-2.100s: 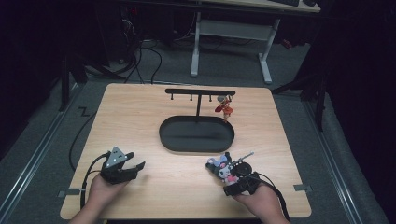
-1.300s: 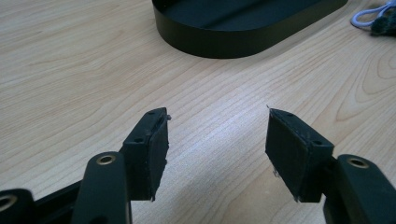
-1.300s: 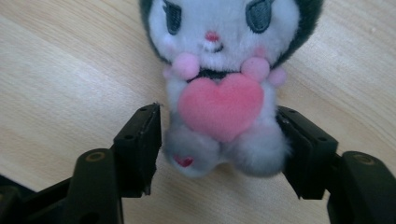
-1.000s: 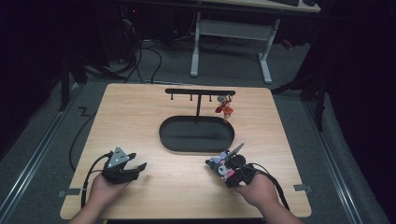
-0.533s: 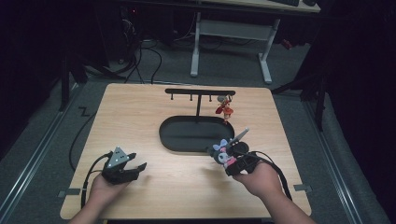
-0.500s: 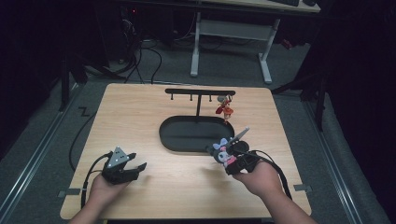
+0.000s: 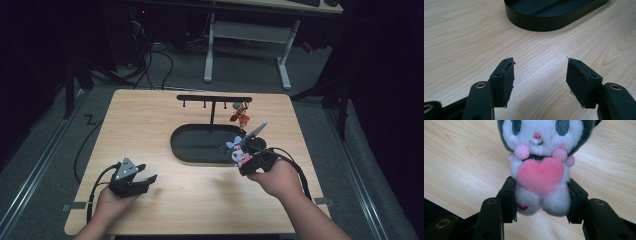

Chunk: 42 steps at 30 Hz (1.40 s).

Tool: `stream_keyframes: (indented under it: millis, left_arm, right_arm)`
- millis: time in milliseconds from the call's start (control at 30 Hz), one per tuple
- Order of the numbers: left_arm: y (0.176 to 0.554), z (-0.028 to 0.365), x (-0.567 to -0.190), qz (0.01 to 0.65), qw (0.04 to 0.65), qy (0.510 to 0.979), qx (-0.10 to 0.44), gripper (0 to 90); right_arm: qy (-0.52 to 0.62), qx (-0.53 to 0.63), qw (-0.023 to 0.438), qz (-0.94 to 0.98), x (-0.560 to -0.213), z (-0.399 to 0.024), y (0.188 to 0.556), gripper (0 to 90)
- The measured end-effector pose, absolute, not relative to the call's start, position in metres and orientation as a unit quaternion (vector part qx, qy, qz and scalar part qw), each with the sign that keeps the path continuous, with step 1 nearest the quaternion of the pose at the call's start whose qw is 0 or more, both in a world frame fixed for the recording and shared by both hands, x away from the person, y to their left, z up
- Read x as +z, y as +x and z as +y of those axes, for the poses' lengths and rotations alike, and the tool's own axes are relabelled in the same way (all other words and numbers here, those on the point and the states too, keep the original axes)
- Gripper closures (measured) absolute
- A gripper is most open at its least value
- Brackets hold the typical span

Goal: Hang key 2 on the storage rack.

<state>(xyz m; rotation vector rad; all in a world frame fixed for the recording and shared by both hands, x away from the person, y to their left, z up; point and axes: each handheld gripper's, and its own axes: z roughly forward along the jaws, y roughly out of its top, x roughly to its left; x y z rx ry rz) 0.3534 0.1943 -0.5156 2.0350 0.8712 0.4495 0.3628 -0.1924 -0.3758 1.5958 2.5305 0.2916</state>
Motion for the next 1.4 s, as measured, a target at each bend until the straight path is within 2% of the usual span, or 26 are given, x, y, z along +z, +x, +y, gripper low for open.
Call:
stream_keyframes:
  millis: [1400]
  left_arm:
    - [0.355, 0.193, -0.516, 0.345, 0.426, 0.818, 0.177, 39.4]
  right_arm:
    - [0.544, 0.128, 0.095, 0.824, -0.32, -0.18, 0.425, 52.4]
